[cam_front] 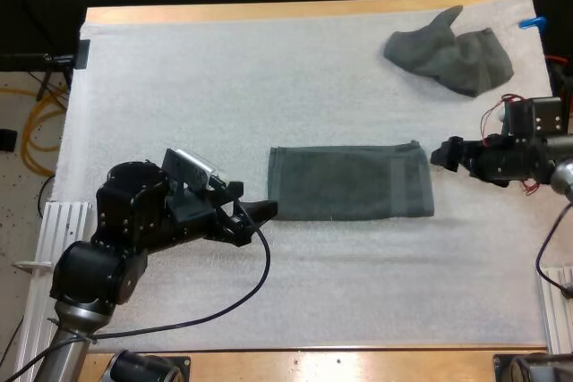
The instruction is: Pick towel from pile fold and stack
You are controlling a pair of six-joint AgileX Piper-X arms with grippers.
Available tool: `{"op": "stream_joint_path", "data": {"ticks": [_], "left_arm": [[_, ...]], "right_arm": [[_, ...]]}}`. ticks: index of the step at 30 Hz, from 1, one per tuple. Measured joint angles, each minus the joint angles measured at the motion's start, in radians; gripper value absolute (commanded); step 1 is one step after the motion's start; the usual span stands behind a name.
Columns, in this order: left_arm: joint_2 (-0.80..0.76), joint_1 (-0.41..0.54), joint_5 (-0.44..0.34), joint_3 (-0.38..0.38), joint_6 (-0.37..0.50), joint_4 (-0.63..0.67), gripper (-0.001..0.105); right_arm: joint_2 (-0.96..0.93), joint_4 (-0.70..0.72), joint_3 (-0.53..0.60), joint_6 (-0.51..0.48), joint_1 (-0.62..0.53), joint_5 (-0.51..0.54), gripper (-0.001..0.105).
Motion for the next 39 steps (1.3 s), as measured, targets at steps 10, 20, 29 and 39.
{"op": "stream_joint_path", "data": {"ticks": [10,20,29,39], "left_arm": [[0.0,0.0,0.013,0.0,-0.034,0.0,0.07],[0.0,0.0,0.013,0.0,-0.036,0.0,0.07],[0.0,0.0,0.024,0.0,-0.04,0.0,0.07],[0.0,0.0,0.028,0.0,-0.04,0.0,0.07]], "right_arm": [[0.217,-0.14,0.0,0.0,0.0,-0.163,0.077],[0.27,-0.186,-0.016,0.0,0.078,-0.249,0.077],[0.277,-0.178,-0.018,-0.002,0.118,-0.215,0.041],[0.256,-0.026,-0.061,-0.089,0.129,0.059,0.001]]}}
